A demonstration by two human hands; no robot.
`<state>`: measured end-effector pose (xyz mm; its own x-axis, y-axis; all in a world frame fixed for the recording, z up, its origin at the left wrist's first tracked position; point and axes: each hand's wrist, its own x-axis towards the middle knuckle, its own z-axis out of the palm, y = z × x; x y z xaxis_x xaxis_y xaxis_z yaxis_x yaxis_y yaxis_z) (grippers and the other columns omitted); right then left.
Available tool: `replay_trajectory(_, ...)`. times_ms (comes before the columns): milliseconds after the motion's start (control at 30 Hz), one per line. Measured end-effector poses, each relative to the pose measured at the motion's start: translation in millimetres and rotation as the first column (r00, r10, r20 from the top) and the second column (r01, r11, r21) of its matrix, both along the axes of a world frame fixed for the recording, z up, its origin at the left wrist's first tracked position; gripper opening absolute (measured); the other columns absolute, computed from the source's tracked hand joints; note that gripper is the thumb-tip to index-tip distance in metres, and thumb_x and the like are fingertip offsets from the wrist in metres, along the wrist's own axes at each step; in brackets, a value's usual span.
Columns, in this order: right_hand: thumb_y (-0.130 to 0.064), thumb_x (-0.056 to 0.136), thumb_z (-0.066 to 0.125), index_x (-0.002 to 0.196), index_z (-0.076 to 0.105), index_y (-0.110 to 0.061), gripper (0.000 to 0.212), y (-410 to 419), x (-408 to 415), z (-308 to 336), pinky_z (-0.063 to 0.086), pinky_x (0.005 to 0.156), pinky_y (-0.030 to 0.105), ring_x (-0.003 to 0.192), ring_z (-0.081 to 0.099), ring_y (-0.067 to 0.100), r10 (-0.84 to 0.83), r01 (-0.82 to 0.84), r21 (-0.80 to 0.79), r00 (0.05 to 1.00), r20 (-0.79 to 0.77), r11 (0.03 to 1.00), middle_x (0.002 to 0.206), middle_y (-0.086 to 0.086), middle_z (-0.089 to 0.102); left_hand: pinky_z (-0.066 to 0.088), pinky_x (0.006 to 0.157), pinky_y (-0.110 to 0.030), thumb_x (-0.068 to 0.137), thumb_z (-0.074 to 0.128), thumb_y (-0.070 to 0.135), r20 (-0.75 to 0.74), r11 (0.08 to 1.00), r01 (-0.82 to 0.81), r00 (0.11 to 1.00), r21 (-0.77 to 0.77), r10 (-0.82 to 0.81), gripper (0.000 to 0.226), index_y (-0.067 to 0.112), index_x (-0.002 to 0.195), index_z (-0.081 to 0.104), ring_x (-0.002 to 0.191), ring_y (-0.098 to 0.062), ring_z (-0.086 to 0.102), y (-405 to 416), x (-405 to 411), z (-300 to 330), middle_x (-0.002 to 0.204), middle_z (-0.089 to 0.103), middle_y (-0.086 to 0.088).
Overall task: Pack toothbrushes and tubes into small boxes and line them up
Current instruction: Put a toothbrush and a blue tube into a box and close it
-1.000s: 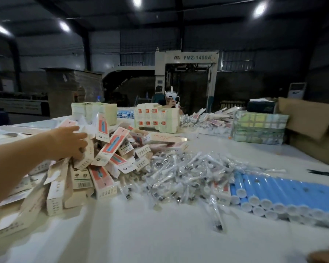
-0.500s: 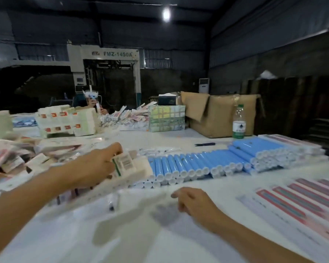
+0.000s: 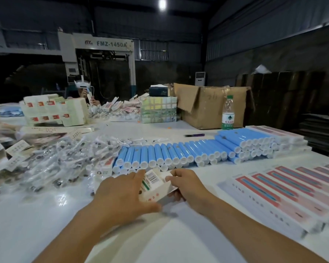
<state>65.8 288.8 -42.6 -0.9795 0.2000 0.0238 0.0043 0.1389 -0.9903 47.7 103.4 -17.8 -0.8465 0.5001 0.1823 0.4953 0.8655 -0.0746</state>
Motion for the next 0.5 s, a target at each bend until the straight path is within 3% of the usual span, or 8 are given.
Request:
replay_trajectory(200, -0.012, 0.09, 0.054, 0.078, 0.059, -0.011, 0.013, 0.4, -0.4, -0.8, 0.035, 0.039, 0.02, 0.047, 0.059, 0.014, -0.03, 0.03, 0.018, 0.999, 0.013, 0.999, 0.068, 0.008, 0.068, 0.031, 0.071, -0.028, 0.09, 0.034, 0.066, -0.192, 0.998, 0.038, 0.981, 0.048, -0.028, 0.074, 0.028, 0.147, 0.008, 0.113, -0.013, 0.045, 9.5, 5.2, -16.7, 0.131, 0.04, 0.011)
replay_trajectory(300, -0.019, 0.092, 0.051, 0.077, 0.058, -0.01, 0.019, 4.3, -0.3, 1.3, 0.038, 0.046, 0.022, 0.057, 0.055, 0.014, -0.121, 0.122, 0.238, 0.992, -0.018, 0.964, 0.071, 0.005, 0.063, 0.035, 0.084, -0.03, 0.093, 0.026, 0.063, -0.257, 0.997, 0.075, 0.964, -0.005, -0.074, 0.069, 0.027, 0.148, 0.004, 0.118, -0.015, 0.041, 7.0, 3.1, -26.2, 0.135, 0.037, 0.01)
replay_trajectory(367, -0.019, 0.094, 0.049, 0.08, 0.059, -0.006, 0.021, 14.9, -7.6, 12.7, 0.041, 0.056, 0.024, 0.063, 0.049, 0.012, -0.201, 0.219, 0.416, 0.976, -0.087, 0.882, 0.074, 0.002, 0.058, 0.035, 0.087, -0.031, 0.093, 0.022, 0.063, -0.288, 0.993, 0.1, 0.951, -0.058, -0.112, 0.069, 0.025, 0.148, 0.005, 0.118, -0.016, 0.041, 7.0, -0.4, -30.6, 0.135, 0.038, 0.008)
replay_trajectory(433, -0.016, 0.094, 0.046, 0.073, 0.055, -0.011, 0.023, 33.3, -20.5, 31.5, 0.036, 0.053, 0.023, 0.063, 0.045, 0.012, -0.253, 0.297, 0.555, 0.955, -0.157, 0.777, 0.071, -0.001, 0.054, 0.035, 0.091, -0.033, 0.093, 0.021, 0.064, -0.288, 0.989, 0.119, 0.947, -0.084, -0.139, 0.072, 0.022, 0.149, 0.004, 0.121, -0.019, 0.04, 10.5, -1.3, -31.6, 0.138, 0.037, 0.005)
replay_trajectory(500, -0.012, 0.094, 0.041, 0.073, 0.053, -0.011, 0.024, 60.6, -37.6, 52.6, 0.034, 0.054, 0.028, 0.067, 0.045, 0.019, -0.291, 0.359, 0.75, 0.929, -0.229, 0.556, 0.071, 0.002, 0.052, 0.034, 0.094, -0.034, 0.092, 0.02, 0.066, -0.265, 0.986, 0.116, 0.954, -0.117, -0.144, 0.075, 0.02, 0.149, 0.001, 0.124, -0.02, 0.037, 16.8, 0.0, -31.1, 0.142, 0.033, 0.002)
